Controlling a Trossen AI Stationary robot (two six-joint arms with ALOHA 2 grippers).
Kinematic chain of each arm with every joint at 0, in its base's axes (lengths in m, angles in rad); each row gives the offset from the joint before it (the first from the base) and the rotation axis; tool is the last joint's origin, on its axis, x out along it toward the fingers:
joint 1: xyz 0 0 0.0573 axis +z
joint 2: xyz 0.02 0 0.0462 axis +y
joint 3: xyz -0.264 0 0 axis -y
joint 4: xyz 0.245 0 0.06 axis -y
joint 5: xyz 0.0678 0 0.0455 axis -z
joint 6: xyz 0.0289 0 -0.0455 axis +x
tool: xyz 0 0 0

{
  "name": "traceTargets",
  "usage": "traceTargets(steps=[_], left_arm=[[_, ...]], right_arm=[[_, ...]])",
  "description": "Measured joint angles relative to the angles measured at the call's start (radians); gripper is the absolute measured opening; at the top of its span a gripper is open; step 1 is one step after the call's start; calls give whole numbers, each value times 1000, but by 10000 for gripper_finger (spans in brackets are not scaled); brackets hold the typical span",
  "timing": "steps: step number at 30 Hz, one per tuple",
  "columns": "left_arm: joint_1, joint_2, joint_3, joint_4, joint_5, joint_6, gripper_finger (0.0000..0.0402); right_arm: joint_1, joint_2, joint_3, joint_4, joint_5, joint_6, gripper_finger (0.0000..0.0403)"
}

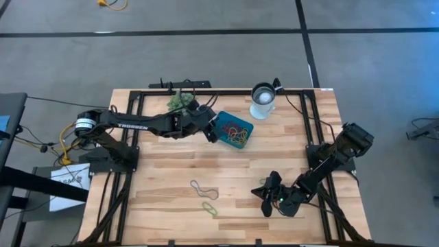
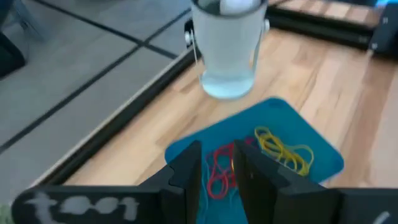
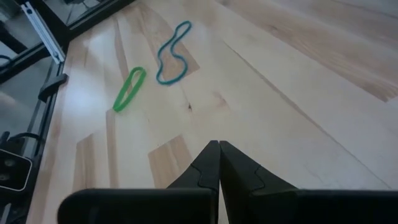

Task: Pick and place items into bin
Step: Put the blue rubber band into the blue bin

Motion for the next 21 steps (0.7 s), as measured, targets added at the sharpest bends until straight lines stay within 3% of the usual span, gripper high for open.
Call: traceTargets(steps=[7,11,13,15,18,21], left_arm=[[-50,-8,0,-113,82,-27,81],[-123,-8,0,-221,316,-67,81],[-184,-8,-2,-276,472,-30,79],[-266,-8,-9,-288,563,-18,73],[-399,-8,-31,-301,538,-22,63],[-527,-7,-82,-265,408,-68,54]], right_arm=[[-1,0,0,0,0,-7,0],[1,0,0,0,-1,-8,0],[6,-1,0,0,-1,-8,0],[6,-1,0,0,-1,-8,0],[6,-1,0,0,0,-8,0],[2,-1,0,0,0,-8,0]])
